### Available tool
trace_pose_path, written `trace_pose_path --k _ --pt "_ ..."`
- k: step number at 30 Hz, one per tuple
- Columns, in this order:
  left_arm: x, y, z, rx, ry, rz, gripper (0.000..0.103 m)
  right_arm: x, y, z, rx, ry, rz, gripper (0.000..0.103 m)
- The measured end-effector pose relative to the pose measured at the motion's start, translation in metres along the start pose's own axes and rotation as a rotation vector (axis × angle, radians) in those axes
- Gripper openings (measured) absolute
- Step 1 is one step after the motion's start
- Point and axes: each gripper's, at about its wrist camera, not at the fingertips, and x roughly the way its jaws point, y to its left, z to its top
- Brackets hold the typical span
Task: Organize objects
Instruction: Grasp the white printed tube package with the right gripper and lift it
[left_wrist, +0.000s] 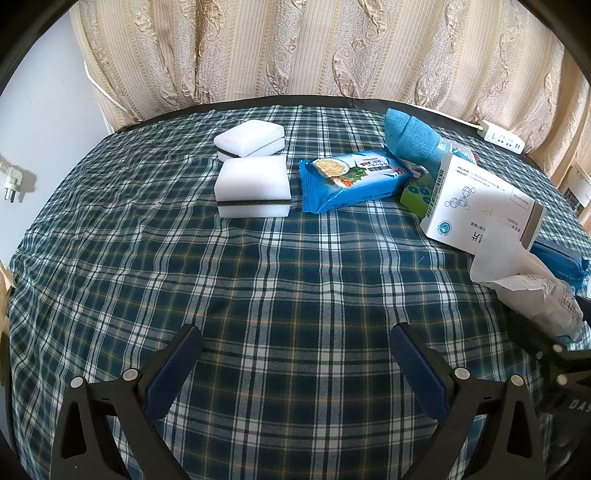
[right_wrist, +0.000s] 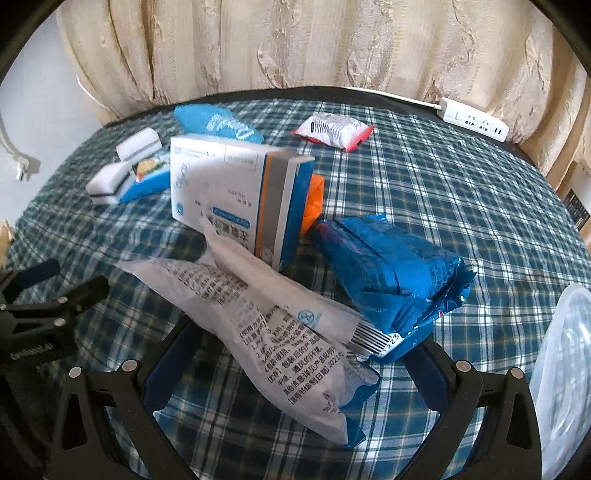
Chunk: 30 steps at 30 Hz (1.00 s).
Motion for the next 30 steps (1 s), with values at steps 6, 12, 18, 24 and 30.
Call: trace_pose_path --k 6,12,18,24,30 --pt "0.000 0.000 0.000 0.000 0.000 0.000 0.103 -0.001 0.007 0.004 -0.016 -0.044 0.043 0.097" --pt "0.000 0.000 0.000 0.000 0.000 0.000 0.103 -0.002 0.009 0.003 -0.035 -0.051 0.070 0.096" --pt "0.000 0.000 0.000 0.001 0.001 -0.001 0.103 -0.003 0.006 0.002 -0.018 -0.050 0.098 0.095" --pt "0.001 -0.001 0.005 0.010 0.022 -0.008 0.103 -0.007 0.002 -0.001 0.010 -0.049 0.125 0.095" --pt "0.006 0.006 0.015 -0.003 0.054 -0.009 0.103 -0.014 -0.004 -0.003 0.036 -0.060 0.141 0.094"
